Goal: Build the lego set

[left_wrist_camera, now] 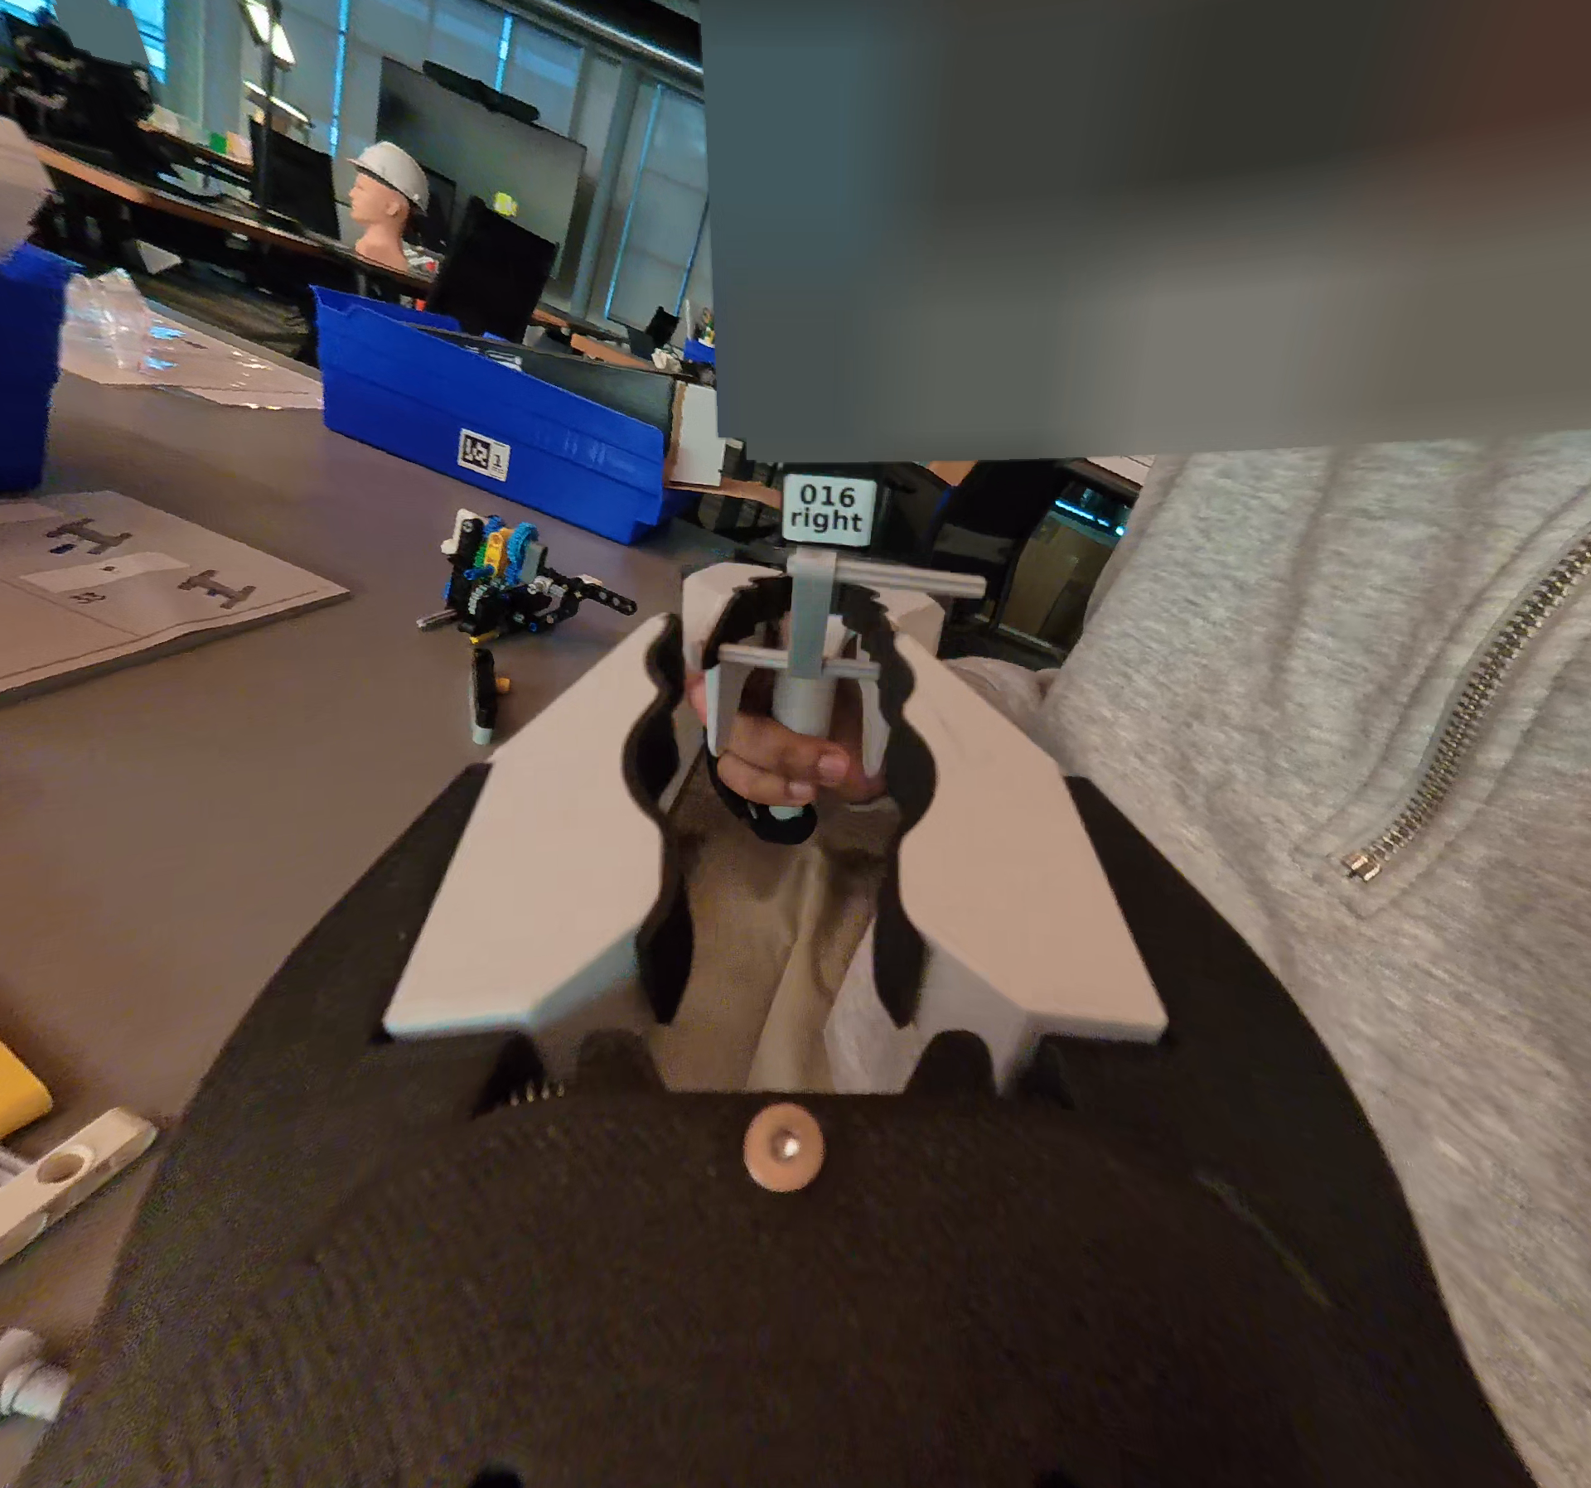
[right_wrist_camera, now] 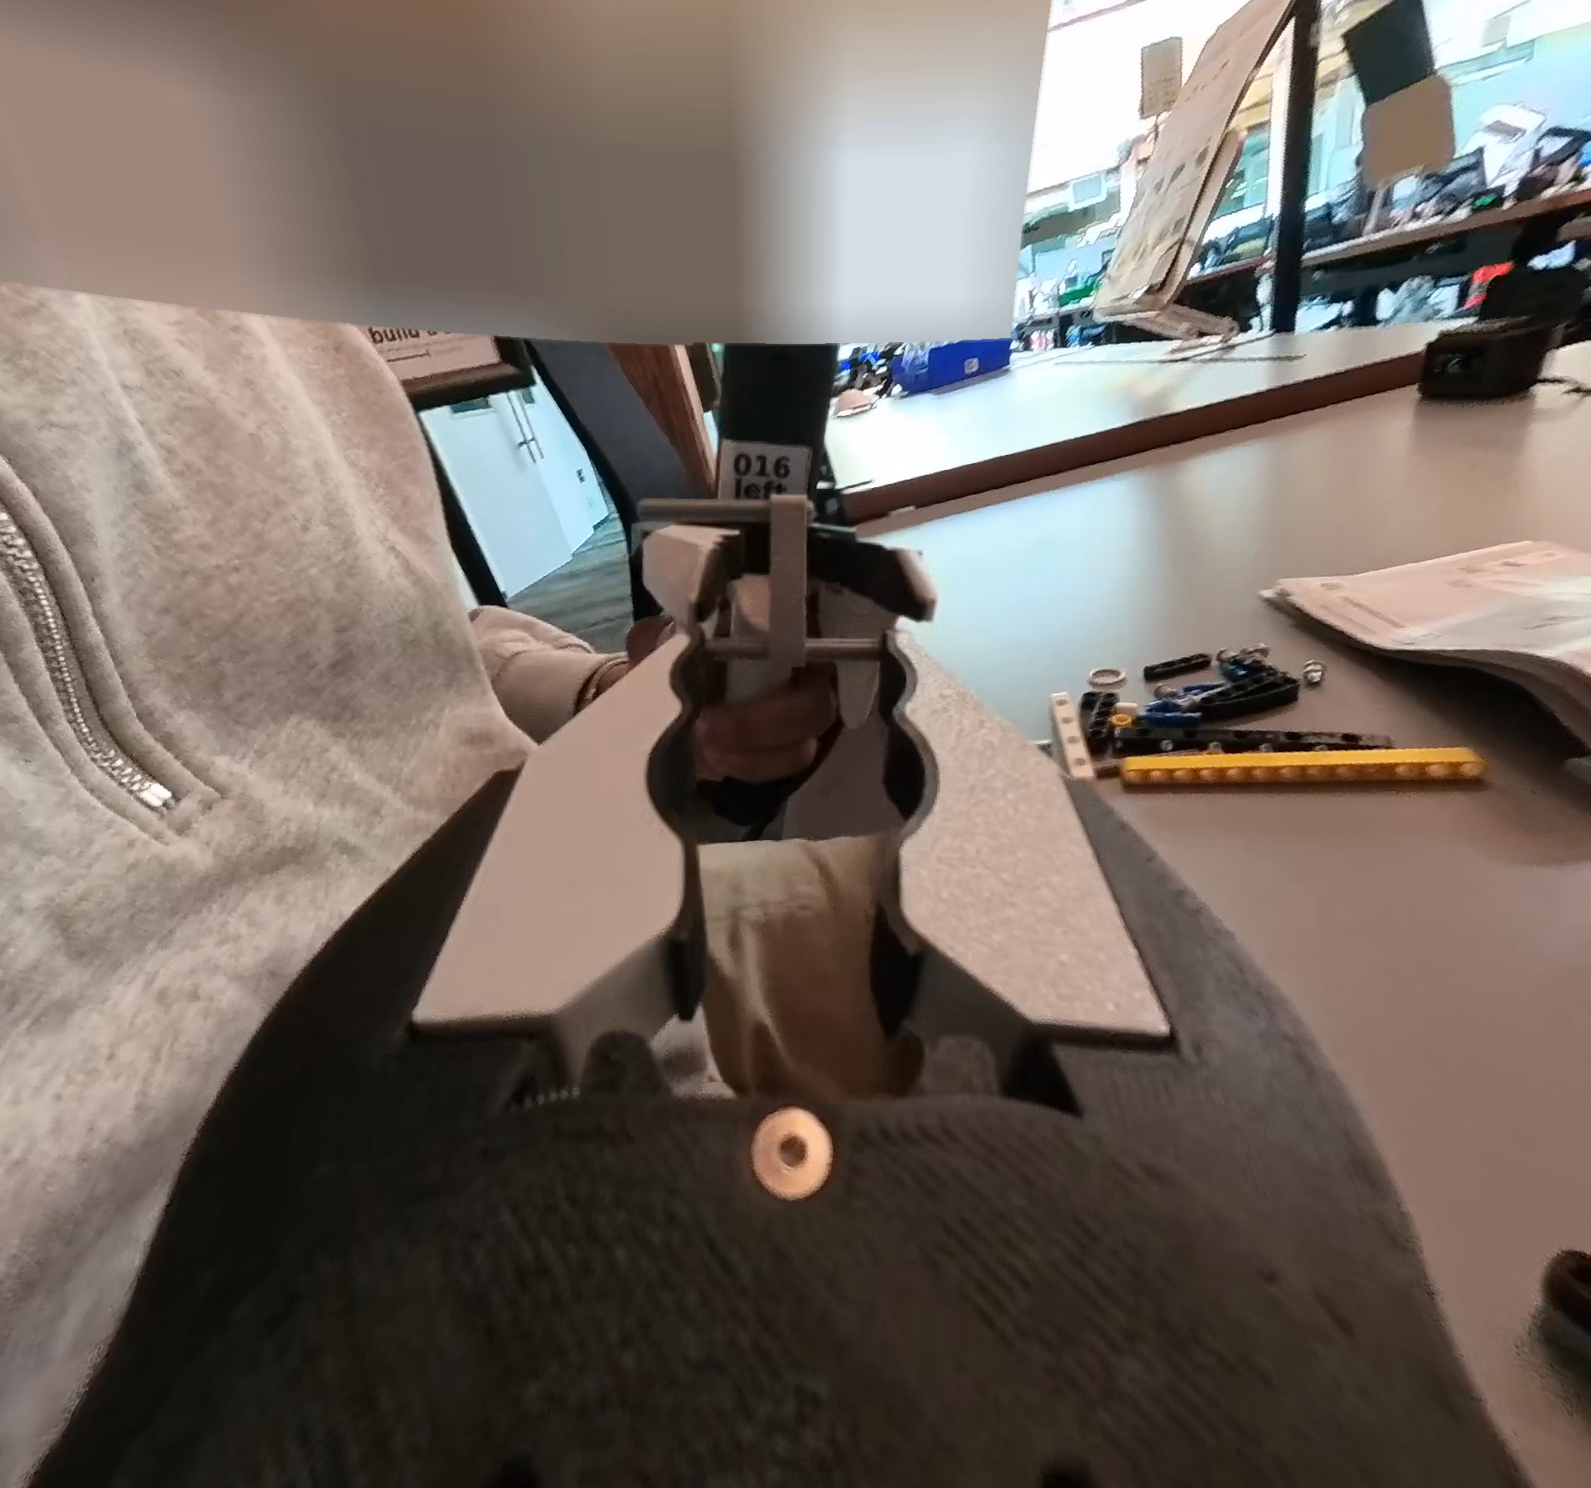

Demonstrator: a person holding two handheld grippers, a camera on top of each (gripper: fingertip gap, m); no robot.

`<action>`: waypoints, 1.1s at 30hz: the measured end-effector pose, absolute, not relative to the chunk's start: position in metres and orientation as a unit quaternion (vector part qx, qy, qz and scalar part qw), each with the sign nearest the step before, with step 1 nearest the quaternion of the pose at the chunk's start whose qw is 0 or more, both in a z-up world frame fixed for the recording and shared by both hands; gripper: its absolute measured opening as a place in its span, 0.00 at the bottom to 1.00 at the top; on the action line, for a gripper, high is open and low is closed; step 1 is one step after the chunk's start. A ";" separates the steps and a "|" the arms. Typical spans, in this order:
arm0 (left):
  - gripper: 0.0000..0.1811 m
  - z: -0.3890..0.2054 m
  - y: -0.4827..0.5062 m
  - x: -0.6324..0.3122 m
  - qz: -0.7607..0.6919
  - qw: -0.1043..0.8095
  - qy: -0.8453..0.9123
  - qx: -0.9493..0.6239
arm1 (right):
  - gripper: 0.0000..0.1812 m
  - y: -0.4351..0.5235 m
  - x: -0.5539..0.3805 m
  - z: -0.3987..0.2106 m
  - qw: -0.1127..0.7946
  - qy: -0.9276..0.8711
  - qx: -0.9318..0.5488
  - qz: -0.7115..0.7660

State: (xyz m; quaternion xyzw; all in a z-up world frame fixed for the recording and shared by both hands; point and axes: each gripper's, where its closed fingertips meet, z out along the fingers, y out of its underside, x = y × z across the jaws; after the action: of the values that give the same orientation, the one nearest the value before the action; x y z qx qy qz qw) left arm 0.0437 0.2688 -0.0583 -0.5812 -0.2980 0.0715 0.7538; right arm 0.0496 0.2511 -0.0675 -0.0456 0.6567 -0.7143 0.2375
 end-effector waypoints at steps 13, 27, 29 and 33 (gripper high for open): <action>0.28 -0.028 0.270 0.051 -0.052 0.846 -0.297 -0.439 | 0.22 0.252 0.041 -0.059 0.159 0.648 -0.052 -0.743; 0.21 -0.027 0.274 0.054 0.019 0.834 -0.286 -0.472 | 0.22 0.250 0.043 -0.060 0.173 0.648 -0.045 -0.740; 0.21 -0.027 0.274 0.055 0.031 0.831 -0.283 -0.478 | 0.22 0.250 0.044 -0.060 0.175 0.648 -0.046 -0.740; 0.21 -0.028 0.273 0.056 0.049 0.822 -0.280 -0.493 | 0.21 0.250 0.046 -0.061 0.181 0.649 -0.046 -0.738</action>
State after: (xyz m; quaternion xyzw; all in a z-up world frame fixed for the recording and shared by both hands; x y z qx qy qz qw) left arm 0.0560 0.2729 -0.0282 -0.4935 -0.2798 0.0489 0.8221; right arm 0.0455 0.2500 -0.0605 -0.0460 0.6490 -0.7375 0.1808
